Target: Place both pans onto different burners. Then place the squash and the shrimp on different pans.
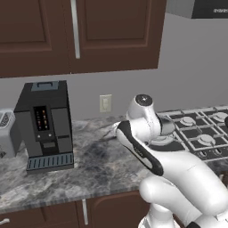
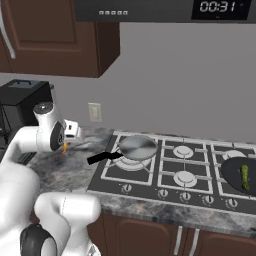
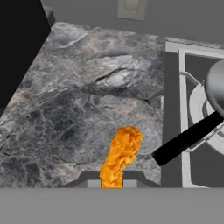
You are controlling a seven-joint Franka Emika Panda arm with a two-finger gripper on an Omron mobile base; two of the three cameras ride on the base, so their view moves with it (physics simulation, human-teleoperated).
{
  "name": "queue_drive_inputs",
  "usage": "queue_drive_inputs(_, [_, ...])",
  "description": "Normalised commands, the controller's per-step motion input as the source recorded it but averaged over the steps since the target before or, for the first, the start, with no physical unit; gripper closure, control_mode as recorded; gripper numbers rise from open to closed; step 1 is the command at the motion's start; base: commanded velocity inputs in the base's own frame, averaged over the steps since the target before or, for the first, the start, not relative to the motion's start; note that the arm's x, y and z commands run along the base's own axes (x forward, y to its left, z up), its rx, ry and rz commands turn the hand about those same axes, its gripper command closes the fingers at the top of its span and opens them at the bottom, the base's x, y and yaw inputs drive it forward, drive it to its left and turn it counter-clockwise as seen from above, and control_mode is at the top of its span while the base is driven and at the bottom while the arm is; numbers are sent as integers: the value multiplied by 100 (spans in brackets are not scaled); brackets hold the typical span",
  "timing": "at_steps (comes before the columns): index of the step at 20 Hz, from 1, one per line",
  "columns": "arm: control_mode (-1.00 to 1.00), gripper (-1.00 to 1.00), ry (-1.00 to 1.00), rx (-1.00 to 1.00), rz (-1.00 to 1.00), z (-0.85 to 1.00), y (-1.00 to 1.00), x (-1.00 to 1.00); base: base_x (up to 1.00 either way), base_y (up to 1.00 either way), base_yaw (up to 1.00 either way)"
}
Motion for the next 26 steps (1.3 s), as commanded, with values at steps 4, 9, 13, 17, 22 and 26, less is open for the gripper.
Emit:
queue_drive_inputs(4, [-100,100,0,0,-8,31,-59,5,0,0,0])
queue_drive_inputs(9, [-100,100,0,0,-13,12,-76,3,0,0,0])
queue_drive_inputs(13, [-100,100,0,0,-11,5,-78,19,0,0,0])
queue_drive_inputs(17, [-100,100,0,3,-2,0,-72,36,0,0,0])
queue_drive_inputs(22, [-100,100,0,6,0,0,-61,37,0,0,0])
queue_drive_inputs(26, [-100,100,0,4,0,0,-56,37,0,0,0])
